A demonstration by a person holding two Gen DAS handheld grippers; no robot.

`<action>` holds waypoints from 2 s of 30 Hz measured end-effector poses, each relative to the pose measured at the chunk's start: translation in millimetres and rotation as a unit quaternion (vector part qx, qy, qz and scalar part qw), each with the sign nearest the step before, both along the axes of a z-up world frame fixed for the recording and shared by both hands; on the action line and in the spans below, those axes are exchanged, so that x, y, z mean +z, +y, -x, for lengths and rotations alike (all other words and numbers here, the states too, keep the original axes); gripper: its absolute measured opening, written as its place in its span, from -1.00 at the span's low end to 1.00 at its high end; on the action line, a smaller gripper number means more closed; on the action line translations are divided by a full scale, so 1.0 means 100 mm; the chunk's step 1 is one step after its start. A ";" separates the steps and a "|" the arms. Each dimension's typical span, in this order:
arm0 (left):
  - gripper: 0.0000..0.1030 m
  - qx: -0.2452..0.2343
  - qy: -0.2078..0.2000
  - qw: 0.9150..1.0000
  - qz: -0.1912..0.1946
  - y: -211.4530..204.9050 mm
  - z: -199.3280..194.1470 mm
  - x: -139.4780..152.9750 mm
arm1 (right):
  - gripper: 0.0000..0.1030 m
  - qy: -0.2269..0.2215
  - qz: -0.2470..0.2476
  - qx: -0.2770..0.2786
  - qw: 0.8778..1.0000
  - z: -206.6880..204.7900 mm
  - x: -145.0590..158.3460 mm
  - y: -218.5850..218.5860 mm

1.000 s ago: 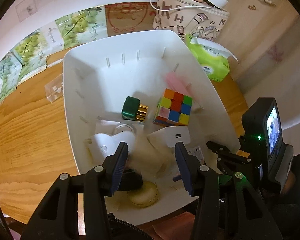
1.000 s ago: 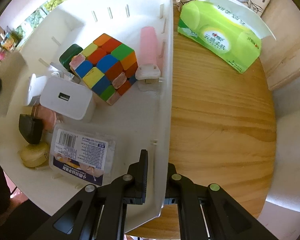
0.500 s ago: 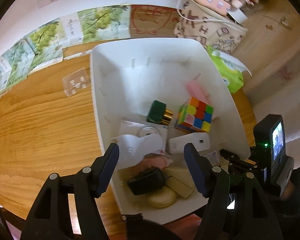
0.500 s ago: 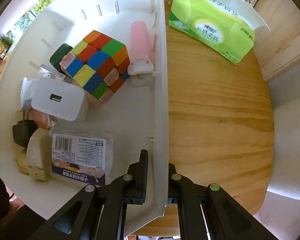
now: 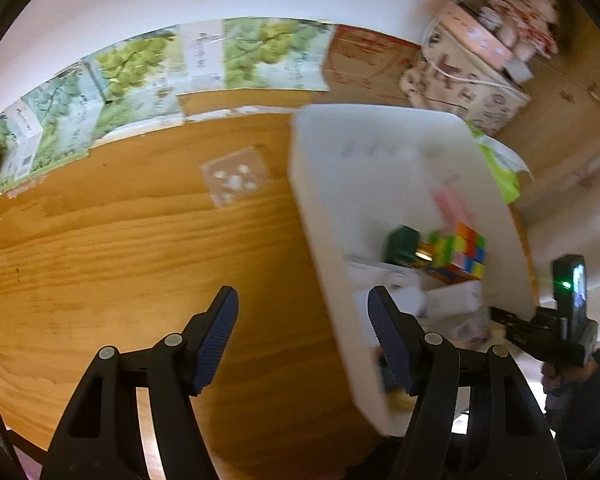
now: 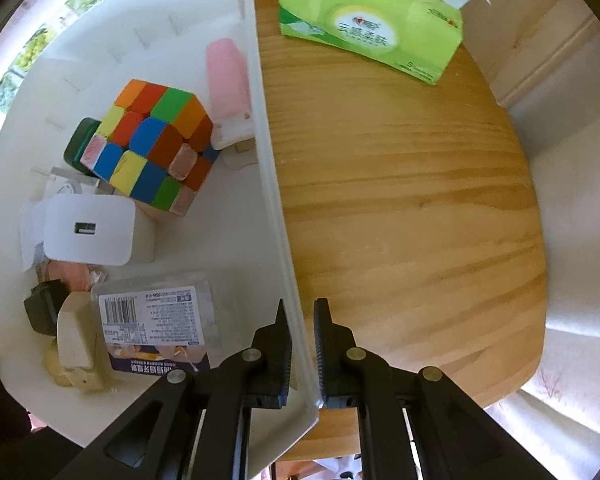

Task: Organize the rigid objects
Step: 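Move the left gripper to the clear plastic box on the table, then grasp the clear plastic box with the left gripper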

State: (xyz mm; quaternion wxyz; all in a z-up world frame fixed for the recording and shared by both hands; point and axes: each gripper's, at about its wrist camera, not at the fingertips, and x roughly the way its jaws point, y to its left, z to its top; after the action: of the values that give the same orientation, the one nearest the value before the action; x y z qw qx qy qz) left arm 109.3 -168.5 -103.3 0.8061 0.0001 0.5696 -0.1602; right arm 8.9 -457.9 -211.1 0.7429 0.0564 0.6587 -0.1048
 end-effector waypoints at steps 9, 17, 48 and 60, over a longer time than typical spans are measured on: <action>0.37 -0.026 -0.020 0.999 -0.017 0.35 -0.50 -0.11 | -0.72 -0.003 0.005 -0.050 0.999 -0.02 0.01 -0.07; 0.38 -0.089 -0.031 0.995 -0.042 0.22 -0.91 -0.28 | -0.68 -0.017 0.016 -0.059 0.998 0.11 0.06 0.06; 0.56 -0.162 0.026 0.978 -0.129 -0.23 -1.40 -1.08 | 0.31 -0.130 0.073 -0.079 0.986 0.27 1.06 1.14; 0.47 -0.131 0.019 0.985 -0.107 -0.26 -1.49 -1.10 | 0.31 -0.142 0.018 -0.065 0.988 0.14 0.95 1.48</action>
State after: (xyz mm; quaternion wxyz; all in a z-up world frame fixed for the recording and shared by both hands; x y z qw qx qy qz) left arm 258.5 -194.4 -212.9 0.7628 0.1583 0.5934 -0.2024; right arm -5.4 -309.5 -116.0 0.8217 0.1001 0.5392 -0.1555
